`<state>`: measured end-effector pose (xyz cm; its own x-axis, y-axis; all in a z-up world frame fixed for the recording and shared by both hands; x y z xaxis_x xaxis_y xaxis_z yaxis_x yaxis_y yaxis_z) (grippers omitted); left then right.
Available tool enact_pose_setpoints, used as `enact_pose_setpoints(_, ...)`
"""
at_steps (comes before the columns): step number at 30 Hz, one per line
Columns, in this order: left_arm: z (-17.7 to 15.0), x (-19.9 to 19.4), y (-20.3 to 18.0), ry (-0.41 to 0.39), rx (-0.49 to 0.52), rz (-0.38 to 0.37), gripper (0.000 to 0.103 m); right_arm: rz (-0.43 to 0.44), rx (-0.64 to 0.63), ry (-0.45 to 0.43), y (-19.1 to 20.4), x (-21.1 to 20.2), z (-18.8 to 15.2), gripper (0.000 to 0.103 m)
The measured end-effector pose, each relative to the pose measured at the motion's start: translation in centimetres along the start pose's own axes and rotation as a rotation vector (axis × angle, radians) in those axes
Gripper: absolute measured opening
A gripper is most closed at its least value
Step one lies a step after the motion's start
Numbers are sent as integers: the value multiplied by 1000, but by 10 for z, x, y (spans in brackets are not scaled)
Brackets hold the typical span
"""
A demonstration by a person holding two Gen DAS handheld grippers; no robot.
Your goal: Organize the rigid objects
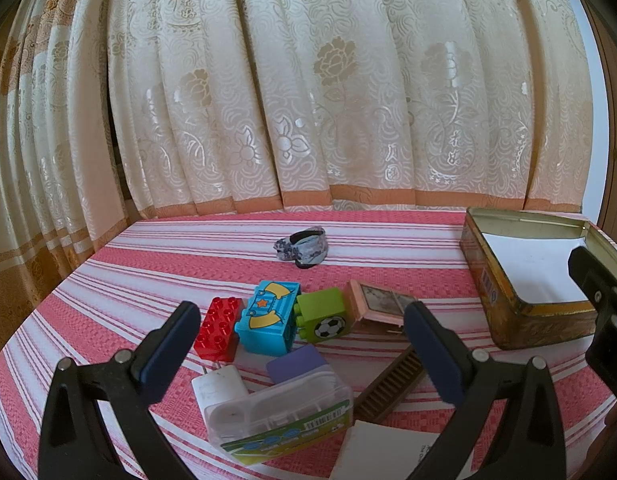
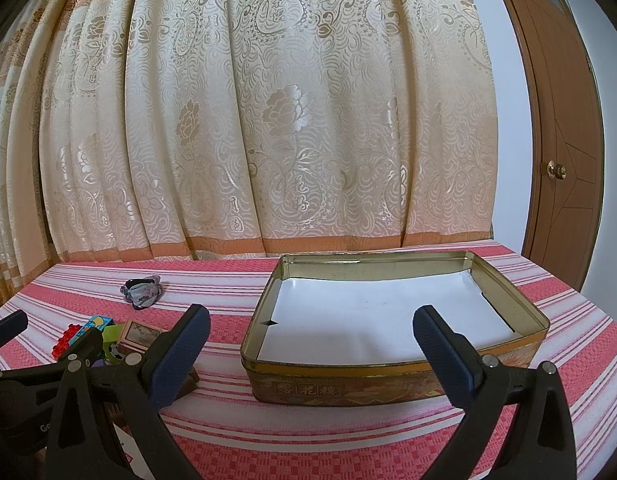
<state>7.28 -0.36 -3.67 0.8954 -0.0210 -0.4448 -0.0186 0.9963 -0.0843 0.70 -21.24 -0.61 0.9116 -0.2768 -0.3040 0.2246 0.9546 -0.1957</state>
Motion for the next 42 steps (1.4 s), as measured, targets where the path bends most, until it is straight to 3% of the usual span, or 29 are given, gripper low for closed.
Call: enact_pose_setpoints(42,-1,0,-1,3,-3,-2,103,28,-4,4,9,1,-4,102)
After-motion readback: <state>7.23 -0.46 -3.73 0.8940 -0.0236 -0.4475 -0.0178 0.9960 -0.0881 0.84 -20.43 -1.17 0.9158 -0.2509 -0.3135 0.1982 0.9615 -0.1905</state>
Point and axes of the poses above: each gripper's, at about its wrist camera, not at the fingertips, and x roughly the way its jaws point, y to its left, z to its top, the point moved 8 cm from there along x, roughly the way its jaws point, and after that the axes turned 11 degrees about -x, right-handed, at the moved point
